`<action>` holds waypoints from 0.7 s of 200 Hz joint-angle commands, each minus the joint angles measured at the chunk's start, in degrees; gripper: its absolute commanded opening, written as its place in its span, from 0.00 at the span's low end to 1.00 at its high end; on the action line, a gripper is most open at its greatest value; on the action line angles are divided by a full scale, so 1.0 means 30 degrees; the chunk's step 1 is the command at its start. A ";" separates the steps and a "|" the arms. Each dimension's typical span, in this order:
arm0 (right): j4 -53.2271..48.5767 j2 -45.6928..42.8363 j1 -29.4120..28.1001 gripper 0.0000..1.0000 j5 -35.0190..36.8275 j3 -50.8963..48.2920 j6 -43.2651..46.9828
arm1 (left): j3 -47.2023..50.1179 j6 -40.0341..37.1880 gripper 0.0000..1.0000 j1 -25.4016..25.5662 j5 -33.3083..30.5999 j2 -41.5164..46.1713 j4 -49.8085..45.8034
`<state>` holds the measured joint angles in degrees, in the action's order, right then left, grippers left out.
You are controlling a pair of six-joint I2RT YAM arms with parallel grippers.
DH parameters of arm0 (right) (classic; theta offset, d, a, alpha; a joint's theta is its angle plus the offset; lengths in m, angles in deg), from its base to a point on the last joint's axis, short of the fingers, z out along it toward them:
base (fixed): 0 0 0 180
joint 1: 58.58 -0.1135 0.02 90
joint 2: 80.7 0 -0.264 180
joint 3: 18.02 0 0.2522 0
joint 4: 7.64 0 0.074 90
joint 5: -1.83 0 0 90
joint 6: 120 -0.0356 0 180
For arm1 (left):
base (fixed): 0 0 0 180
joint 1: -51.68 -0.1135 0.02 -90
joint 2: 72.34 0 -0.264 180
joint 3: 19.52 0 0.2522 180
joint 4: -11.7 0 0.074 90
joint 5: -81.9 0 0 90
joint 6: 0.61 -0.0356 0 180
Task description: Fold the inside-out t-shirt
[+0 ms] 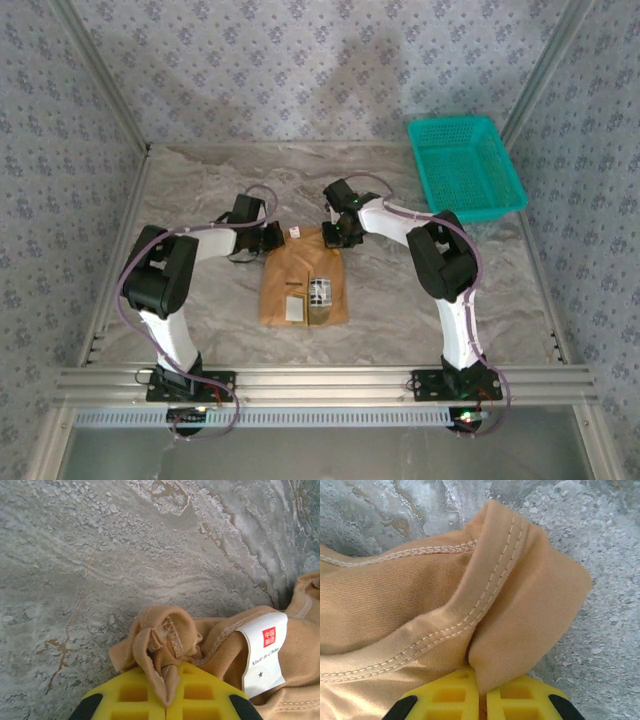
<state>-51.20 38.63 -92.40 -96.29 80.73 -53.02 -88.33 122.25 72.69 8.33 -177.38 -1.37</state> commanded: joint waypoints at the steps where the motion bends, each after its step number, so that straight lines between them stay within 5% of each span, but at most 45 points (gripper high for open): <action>1: -0.0567 -0.0893 0.0094 0.07 -0.0149 0.0607 0.0442 | -0.0028 0.0307 0.00 0.0063 -0.0892 0.0496 -0.2528; 55: 0.0074 -0.3370 0.0503 0.05 0.0245 0.0992 -0.0209 | -0.3227 0.0765 0.00 -0.0062 -0.0807 0.4415 -0.4577; 140: -0.0364 -0.4540 0.1105 0.05 0.0575 0.3515 -0.0009 | -0.5673 0.0457 0.00 -0.0522 -0.0361 0.4956 -0.5280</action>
<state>-51.07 25.95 -89.78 -95.22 87.00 -53.07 -102.21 123.95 72.04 6.45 -162.23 -15.28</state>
